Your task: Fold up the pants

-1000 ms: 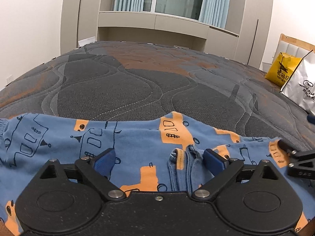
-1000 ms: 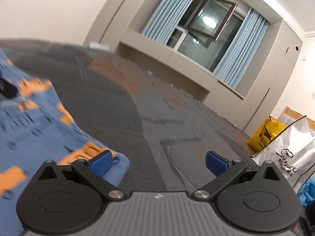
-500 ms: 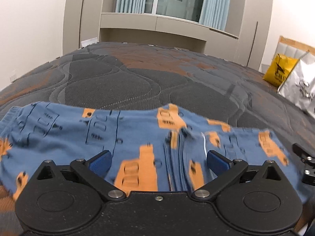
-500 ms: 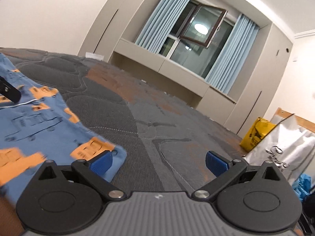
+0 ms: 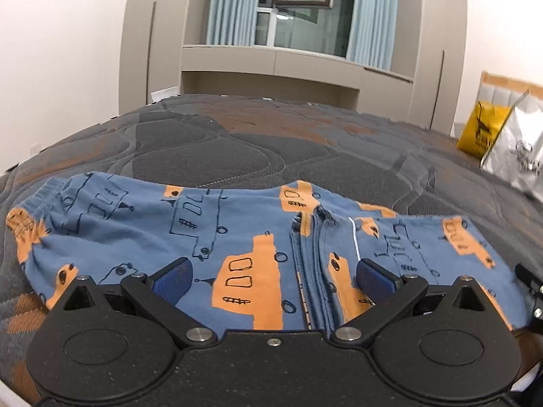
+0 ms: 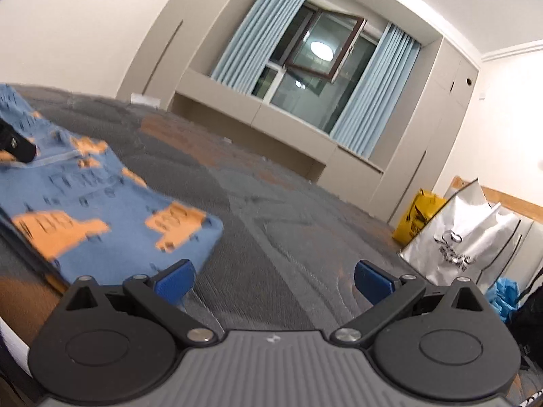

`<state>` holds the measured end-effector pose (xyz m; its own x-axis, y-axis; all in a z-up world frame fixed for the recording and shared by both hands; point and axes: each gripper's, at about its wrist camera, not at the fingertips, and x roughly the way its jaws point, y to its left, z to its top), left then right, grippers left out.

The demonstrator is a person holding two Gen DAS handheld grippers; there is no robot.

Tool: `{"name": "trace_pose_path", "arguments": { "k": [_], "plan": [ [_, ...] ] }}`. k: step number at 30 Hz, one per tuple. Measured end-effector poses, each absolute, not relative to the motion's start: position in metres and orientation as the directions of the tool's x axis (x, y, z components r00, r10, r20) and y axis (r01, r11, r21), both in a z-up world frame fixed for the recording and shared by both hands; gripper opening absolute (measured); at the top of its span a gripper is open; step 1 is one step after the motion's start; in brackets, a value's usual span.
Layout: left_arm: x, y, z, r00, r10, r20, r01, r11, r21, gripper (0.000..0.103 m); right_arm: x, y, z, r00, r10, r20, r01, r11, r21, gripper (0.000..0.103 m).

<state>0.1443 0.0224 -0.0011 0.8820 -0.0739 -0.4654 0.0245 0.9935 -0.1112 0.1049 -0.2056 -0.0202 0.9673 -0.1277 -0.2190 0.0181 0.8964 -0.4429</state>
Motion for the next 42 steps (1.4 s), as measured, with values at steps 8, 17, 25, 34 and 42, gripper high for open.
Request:
{"name": "trace_pose_path", "arguments": {
  "k": [8, 17, 25, 34, 42],
  "plan": [
    [0.11, 0.07, 0.008, 0.93, -0.05, -0.365, -0.042, 0.97, -0.239, 0.102, 0.108, -0.182, -0.024, 0.962, -0.109, -0.249, -0.022, 0.881, -0.472, 0.103],
    [0.097, 0.161, 0.005, 0.927, 0.135, -0.349, -0.271, 0.885, -0.378, 0.102, 0.128, -0.126, -0.001, 0.972, 0.043, -0.229, -0.148, 0.875, -0.461, 0.103],
    [0.115, 0.198, 0.001, 0.934, 0.076, -0.35, -0.248, 0.842, -0.479, 0.102, 0.165, -0.056, 0.006, 0.965, 0.111, -0.236, -0.225, 0.814, -0.536, 0.103],
    [0.131, 0.202, -0.007, 0.942, 0.014, -0.336, -0.195, 0.838, -0.51, 0.102, 0.184, -0.039, -0.007, 0.956, 0.093, -0.279, -0.244, 0.782, -0.574, 0.103],
    [0.128, 0.203, -0.011, 0.952, -0.051, -0.301, -0.154, 0.772, -0.617, 0.099, 0.183, -0.037, -0.012, 0.959, 0.088, -0.271, -0.236, 0.774, -0.587, 0.103]
  ]
}}
